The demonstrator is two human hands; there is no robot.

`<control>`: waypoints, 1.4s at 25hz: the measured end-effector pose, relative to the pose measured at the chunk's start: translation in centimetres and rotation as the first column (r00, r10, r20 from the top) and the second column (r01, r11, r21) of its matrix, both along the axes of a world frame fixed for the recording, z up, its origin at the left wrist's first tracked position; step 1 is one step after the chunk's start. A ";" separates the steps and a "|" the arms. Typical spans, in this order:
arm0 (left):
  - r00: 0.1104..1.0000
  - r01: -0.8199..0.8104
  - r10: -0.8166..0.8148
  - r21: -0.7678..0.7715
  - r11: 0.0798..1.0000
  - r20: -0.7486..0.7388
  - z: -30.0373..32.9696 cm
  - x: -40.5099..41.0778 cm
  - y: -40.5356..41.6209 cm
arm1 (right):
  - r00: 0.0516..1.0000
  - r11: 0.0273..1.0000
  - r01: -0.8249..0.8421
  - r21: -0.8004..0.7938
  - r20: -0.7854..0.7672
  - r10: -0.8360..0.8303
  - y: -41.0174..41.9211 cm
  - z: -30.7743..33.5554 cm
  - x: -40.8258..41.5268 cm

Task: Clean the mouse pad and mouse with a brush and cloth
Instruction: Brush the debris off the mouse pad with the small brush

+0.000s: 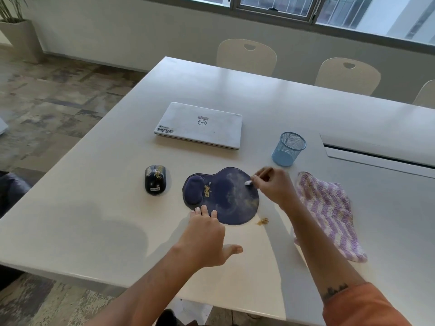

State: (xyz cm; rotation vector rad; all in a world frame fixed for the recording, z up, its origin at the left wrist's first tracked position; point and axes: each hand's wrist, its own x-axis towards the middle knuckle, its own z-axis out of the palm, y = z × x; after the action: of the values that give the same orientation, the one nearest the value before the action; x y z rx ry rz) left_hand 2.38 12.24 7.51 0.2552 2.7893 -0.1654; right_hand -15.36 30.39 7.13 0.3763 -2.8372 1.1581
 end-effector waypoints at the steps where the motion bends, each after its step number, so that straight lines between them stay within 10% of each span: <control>1: 1.000 0.001 -0.001 -0.001 1.000 -0.003 0.0 0.0 0.0 | 1.000 1.000 0.008 0.022 0.013 -0.008 0.8 -0.5 0.8; 26: 1.000 0.024 -0.024 -0.007 1.000 -0.019 -0.3 0.0 0.2 | 0.994 0.990 -0.108 -0.089 -0.024 0.106 1.1 0.1 3.0; 35: 0.999 0.031 -0.031 -0.010 0.999 -0.032 -0.5 -0.1 0.1 | 0.976 0.966 -0.208 0.155 0.098 0.194 5.6 1.5 3.8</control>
State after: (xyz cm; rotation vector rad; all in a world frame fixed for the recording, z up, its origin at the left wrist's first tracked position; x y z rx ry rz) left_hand 2.30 12.34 7.03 0.2962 2.8167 -0.1923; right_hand -11.52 35.97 8.66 0.6555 -3.0352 0.9915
